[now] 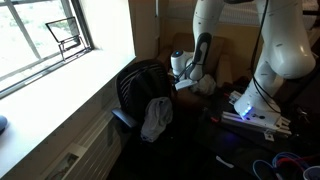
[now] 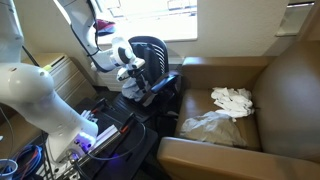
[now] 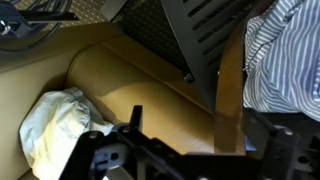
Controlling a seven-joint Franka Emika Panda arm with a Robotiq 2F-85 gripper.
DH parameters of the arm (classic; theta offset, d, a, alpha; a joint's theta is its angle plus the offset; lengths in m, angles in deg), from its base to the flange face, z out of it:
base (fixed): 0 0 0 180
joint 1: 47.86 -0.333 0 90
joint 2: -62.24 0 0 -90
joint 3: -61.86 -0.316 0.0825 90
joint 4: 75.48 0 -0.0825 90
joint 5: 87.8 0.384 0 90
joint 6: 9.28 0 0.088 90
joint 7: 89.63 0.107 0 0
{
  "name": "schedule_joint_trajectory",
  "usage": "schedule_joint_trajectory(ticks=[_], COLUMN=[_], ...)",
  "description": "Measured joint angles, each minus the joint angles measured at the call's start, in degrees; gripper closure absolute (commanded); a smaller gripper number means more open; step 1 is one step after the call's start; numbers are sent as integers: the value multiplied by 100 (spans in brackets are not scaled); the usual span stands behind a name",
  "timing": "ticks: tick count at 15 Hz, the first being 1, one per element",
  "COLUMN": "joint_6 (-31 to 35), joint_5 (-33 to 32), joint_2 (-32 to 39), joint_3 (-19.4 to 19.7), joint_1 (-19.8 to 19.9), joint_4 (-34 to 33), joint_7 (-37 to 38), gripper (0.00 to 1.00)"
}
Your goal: Move the belt to the seat of the black chair
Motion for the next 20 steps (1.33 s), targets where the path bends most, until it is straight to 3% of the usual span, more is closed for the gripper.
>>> schedule_joint_trajectory(ticks=[2,5,7,10,13,16,17,20], joint_6=[140,584,615,615,786,856,858,858], joint_5=[-11,263,579,708,1011,1430,1628,1812], joint_2=[121,359,437,437,434,431,434,434], joint_3=[243,1079,1167,1174,857,-129,-250,-109], joint_1=[-197,-1007,-1227,-1242,-1024,-51,92,-122], joint_4=[-26,-27,-30,-30,-36,-122,-133,-132], joint_7=[-387,-46,-159,-228,-1054,-2256,-2468,-2542], gripper=[0,0,0,0,0,0,0,0])
